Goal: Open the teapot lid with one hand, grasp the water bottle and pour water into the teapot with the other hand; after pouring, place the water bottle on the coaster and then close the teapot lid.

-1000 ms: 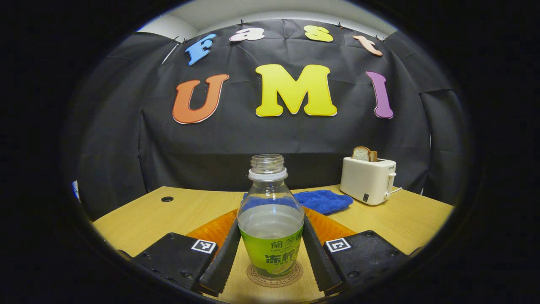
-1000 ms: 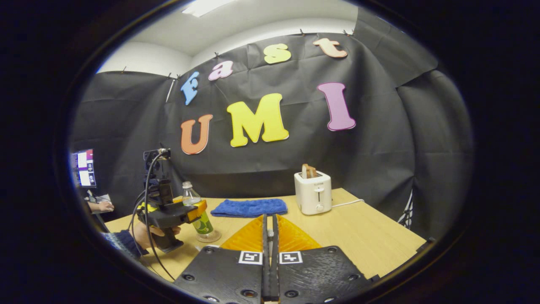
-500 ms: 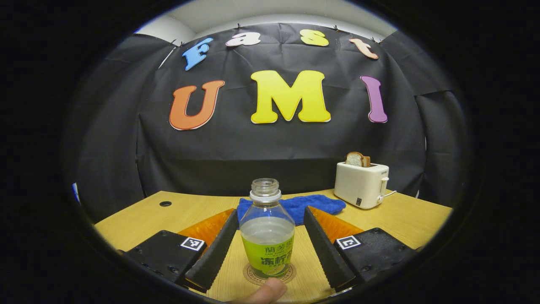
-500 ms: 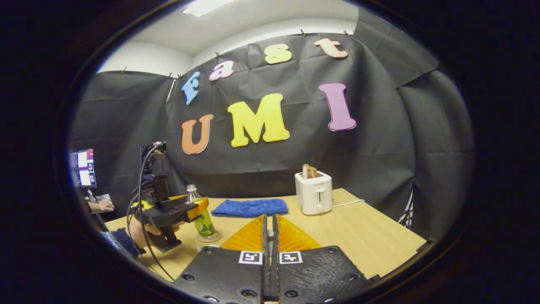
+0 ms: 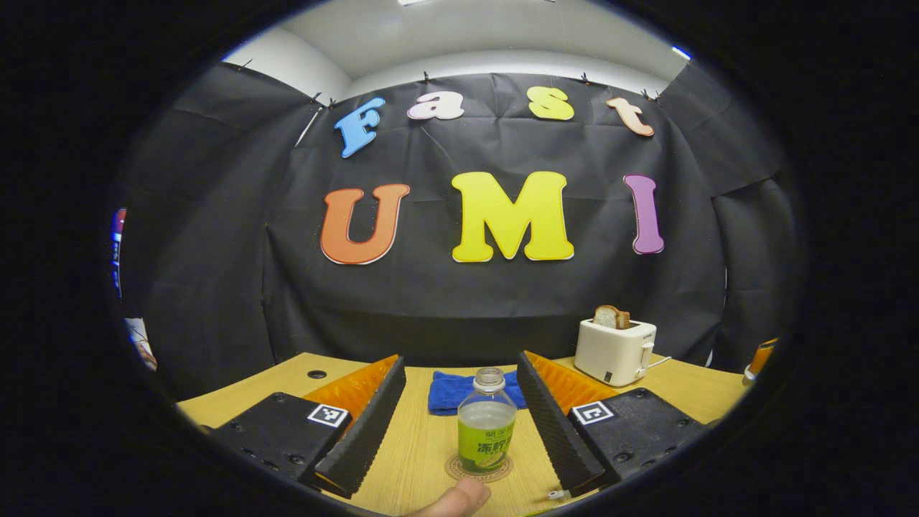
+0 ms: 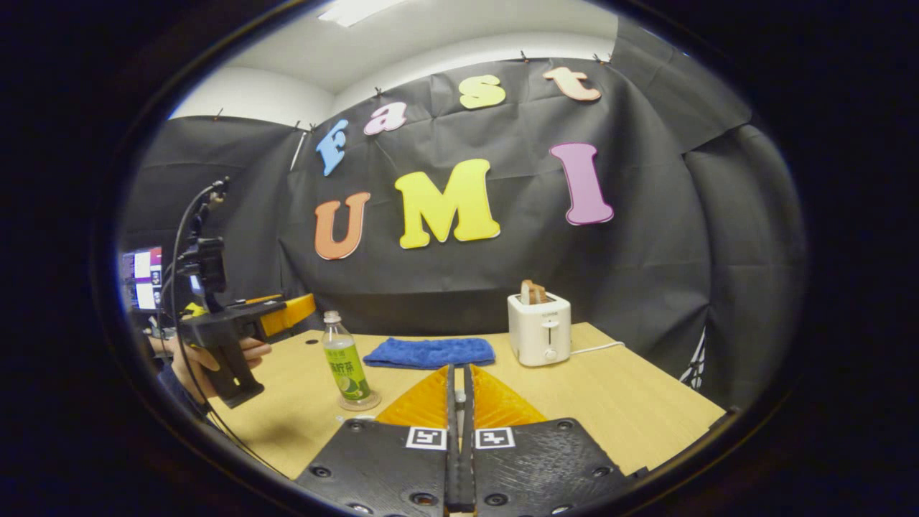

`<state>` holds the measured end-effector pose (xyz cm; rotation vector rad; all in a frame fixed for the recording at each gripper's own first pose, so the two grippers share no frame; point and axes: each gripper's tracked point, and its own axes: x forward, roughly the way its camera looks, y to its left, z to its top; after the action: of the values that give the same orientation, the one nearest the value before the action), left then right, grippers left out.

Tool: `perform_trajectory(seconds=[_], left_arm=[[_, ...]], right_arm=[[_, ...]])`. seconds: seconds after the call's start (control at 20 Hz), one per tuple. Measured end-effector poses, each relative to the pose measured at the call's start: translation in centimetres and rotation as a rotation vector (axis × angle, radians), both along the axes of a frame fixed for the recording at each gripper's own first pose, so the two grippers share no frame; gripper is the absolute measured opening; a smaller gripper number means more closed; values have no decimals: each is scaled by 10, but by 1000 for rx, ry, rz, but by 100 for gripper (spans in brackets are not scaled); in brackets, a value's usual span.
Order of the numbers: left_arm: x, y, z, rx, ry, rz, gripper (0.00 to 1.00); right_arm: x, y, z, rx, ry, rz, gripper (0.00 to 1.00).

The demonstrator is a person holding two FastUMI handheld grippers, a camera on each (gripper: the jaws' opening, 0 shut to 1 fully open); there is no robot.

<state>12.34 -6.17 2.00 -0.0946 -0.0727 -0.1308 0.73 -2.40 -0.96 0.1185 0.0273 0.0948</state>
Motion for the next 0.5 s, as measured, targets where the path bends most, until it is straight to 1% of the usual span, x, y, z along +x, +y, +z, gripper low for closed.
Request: perform_trajectory(seconds=[0.2,0.4,0.5], left_arm=[[-37,33,-3,17,13,45,97],[-71,59,-19,42,52,92,97],[-86,71,-22,23,44,123,97]], right_arm=[[-3,23,7,-2,-39,56,0],[10,53,-2,4,-8,140,0],[16,68,-6,4,0,179,0]])
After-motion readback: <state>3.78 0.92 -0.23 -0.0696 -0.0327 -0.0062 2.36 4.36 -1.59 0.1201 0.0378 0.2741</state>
